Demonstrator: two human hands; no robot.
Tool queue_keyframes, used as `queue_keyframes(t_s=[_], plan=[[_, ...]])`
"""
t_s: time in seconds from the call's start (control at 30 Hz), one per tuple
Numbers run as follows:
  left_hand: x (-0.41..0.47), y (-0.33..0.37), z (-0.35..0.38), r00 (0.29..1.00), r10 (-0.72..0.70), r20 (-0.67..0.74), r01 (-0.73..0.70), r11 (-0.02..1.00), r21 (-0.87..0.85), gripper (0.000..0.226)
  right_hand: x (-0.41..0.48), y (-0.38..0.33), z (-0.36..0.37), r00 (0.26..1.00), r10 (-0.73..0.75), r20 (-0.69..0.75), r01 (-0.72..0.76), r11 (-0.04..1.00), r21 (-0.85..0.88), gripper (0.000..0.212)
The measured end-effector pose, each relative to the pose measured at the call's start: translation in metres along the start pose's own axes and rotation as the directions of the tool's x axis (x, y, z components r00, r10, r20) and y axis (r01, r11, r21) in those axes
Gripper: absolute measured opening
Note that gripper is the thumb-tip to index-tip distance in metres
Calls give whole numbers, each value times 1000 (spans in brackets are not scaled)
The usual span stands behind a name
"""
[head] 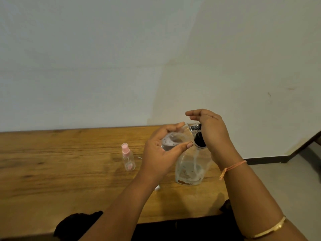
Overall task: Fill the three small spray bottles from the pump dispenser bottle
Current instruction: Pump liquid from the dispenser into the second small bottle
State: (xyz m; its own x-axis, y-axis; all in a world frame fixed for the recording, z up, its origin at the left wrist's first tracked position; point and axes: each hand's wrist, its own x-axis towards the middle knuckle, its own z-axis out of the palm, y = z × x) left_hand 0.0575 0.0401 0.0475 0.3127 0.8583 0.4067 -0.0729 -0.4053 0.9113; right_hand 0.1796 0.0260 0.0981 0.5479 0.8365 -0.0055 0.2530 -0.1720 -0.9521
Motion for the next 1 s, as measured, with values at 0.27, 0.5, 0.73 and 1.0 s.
queue_keyframes(t_s=[0.27,0.5,0.73,1.0], plan=[[2,2,0,1000,3,19,-2,1000,-9,34,4,-3,-3,1000,12,14,-12,1000,-12,38],[1,-11,1,1000,-30,1,30,1000,-1,39,4,5,3,999,19,-29,-21,997,-70,38],[2,-1,-1,1000,10,5,-10,1000,3,36,0,-5,-3,1000,2,-23,-2,1000,-27,39],[1,-9,1,999,-35,4,35,999,-26,40,3,2,2,997,53,-52,-59,993,-107,39]])
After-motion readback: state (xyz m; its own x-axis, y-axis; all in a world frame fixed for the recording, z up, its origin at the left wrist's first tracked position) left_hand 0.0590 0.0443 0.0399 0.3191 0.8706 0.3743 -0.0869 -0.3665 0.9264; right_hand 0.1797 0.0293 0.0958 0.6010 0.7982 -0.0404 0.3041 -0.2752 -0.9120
